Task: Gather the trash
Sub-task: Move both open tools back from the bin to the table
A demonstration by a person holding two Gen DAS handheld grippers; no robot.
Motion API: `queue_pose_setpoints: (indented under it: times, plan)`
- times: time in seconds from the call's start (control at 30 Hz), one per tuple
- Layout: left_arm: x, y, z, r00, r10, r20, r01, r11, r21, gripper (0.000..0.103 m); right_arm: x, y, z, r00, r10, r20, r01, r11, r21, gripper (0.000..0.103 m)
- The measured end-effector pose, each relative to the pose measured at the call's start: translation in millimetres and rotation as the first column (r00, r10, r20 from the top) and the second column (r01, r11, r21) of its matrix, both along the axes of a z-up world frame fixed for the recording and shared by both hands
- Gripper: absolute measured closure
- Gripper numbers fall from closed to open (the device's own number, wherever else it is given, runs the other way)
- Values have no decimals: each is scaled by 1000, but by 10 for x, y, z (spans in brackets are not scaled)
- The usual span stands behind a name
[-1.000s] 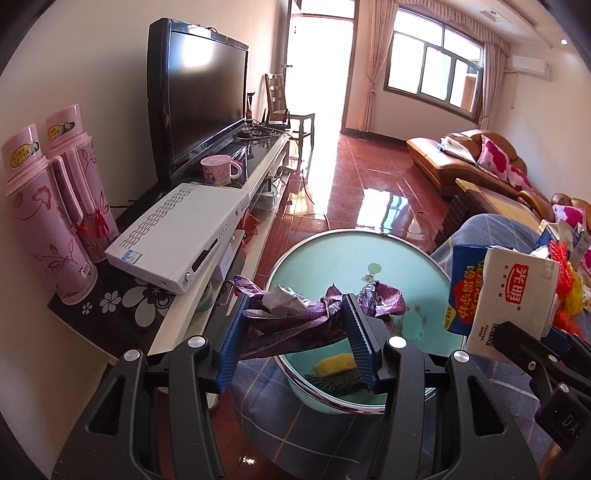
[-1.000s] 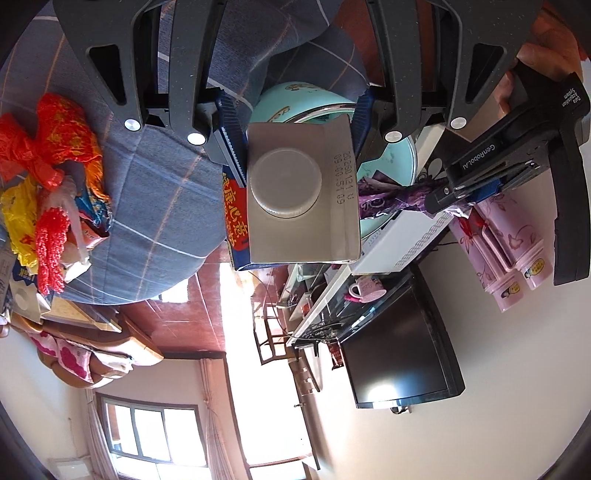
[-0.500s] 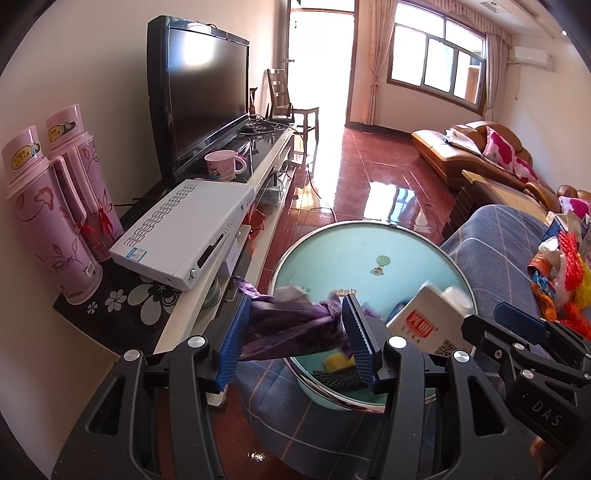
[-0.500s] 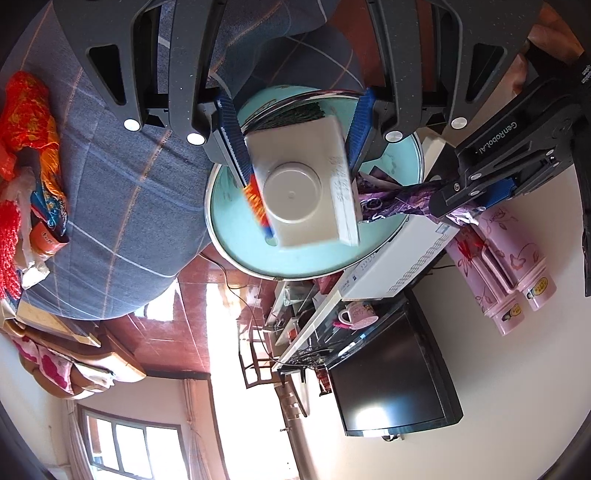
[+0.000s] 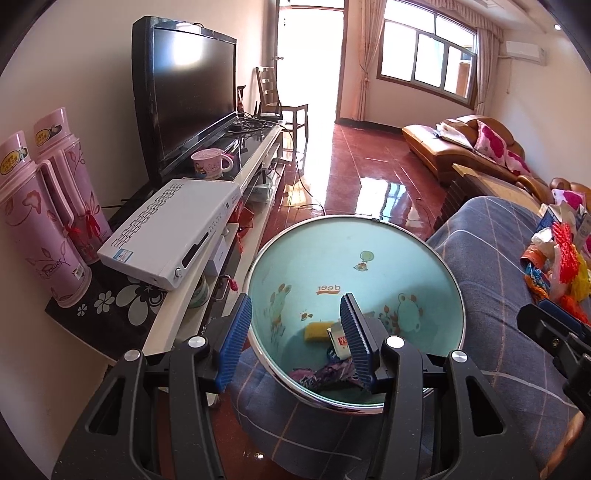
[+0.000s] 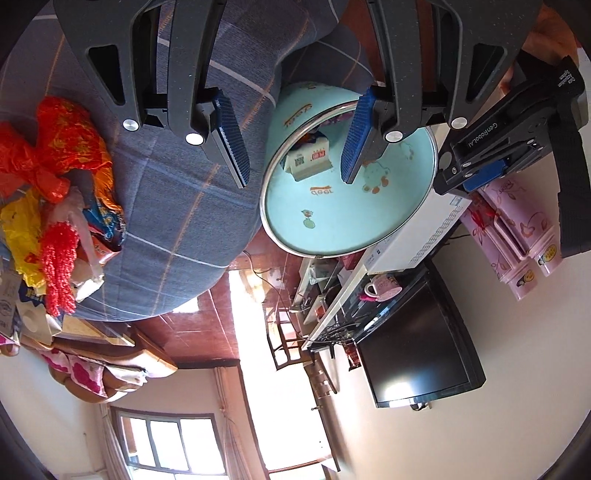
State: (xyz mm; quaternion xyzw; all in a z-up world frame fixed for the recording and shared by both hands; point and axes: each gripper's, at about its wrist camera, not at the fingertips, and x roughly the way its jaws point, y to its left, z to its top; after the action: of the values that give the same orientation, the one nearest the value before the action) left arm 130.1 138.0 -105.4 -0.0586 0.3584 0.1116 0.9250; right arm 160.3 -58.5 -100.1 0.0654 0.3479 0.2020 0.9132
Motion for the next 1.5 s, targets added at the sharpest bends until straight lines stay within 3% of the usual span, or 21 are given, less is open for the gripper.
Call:
queue_pose_setpoints:
  times: [0.07,0.13,0.17,0.53,0.77,1.0,1.5]
  plan:
    - [60,-51,-42,1000,-13,-11,13,1000,10,50,-38,-70,5,1000,-18,0,18,1000,8,51]
    - [90,-75,-73,1000,-15,-11,15,1000,11,29,-70,-144,8,1000,-32,-1,32,999,14,51]
    - [91,-84,-82,1000,-14,-9,14,1000,13,26,-85,-178,10,999,-39,0,39,999,15,51]
    - [-6,-12,-23,1000,-2,14,2,1000,-8,8,-187,-473,-6,992,-130,-11,130,991,42,51]
    - [-113,193,178,996,64,58,-60,996,-71,7,-308,-638,-2,981,-193,5,192,981,32,51]
    - [-263,411,434,983,150,108,-145,988,-48,7,-429,-823,-33,971,-238,7,237,971,41,51]
    - [-283,-461,357,997,-55,58,54,998,24,7,-672,-1287,12,939,-345,19,343,938,51,51]
